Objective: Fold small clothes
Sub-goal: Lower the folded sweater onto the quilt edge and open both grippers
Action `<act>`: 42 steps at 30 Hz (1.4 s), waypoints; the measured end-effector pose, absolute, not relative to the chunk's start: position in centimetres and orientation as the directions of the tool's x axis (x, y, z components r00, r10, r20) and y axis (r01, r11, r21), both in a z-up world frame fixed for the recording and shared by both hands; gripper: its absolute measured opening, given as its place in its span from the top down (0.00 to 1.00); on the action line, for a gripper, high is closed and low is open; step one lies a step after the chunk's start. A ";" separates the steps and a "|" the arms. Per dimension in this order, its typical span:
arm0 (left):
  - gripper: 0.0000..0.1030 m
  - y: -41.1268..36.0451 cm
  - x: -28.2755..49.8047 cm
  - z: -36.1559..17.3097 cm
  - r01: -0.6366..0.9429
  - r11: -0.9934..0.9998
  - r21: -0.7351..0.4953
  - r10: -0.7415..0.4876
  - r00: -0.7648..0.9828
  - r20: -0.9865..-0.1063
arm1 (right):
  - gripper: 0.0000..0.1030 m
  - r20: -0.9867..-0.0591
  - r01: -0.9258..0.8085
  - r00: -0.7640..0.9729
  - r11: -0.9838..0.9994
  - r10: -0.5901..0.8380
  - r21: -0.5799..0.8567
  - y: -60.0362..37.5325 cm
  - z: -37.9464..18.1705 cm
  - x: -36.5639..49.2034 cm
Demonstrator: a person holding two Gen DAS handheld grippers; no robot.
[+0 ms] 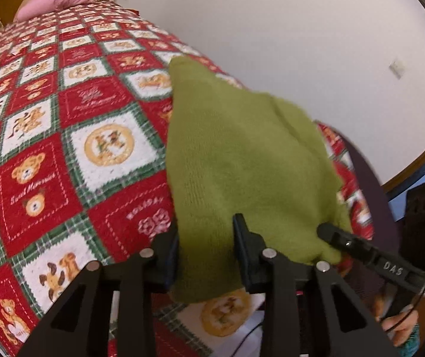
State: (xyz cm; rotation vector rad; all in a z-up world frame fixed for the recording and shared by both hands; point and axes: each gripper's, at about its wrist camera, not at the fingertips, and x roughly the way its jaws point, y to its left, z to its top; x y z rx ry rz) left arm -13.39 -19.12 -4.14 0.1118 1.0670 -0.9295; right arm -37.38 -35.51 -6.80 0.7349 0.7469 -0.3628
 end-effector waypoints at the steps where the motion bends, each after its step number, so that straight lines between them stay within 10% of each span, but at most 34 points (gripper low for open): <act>1: 0.66 -19.0 -13.5 -4.3 0.699 0.634 -0.331 -0.593 0.164 -0.789 | 0.79 -0.725 0.545 0.688 0.691 -0.043 0.475 -35.5 -7.3 -37.5; 25: 0.33 -14.3 -19.8 1.0 0.727 0.686 0.022 -0.527 0.517 -0.674 | 0.48 -0.632 0.637 0.608 0.770 -0.480 0.029 -25.9 1.7 -43.6; 32: 0.00 -12.5 -22.0 3.9 0.701 0.708 0.085 -0.559 0.630 -0.539 | 0.30 -0.503 0.633 0.666 0.774 -0.551 -0.010 -22.4 5.1 -44.3; 42: 0.00 -11.7 -22.9 6.5 0.681 0.725 0.103 -0.584 0.688 -0.431 | 0.28 -0.347 0.660 0.696 0.750 -0.629 -0.036 -19.7 8.3 -45.7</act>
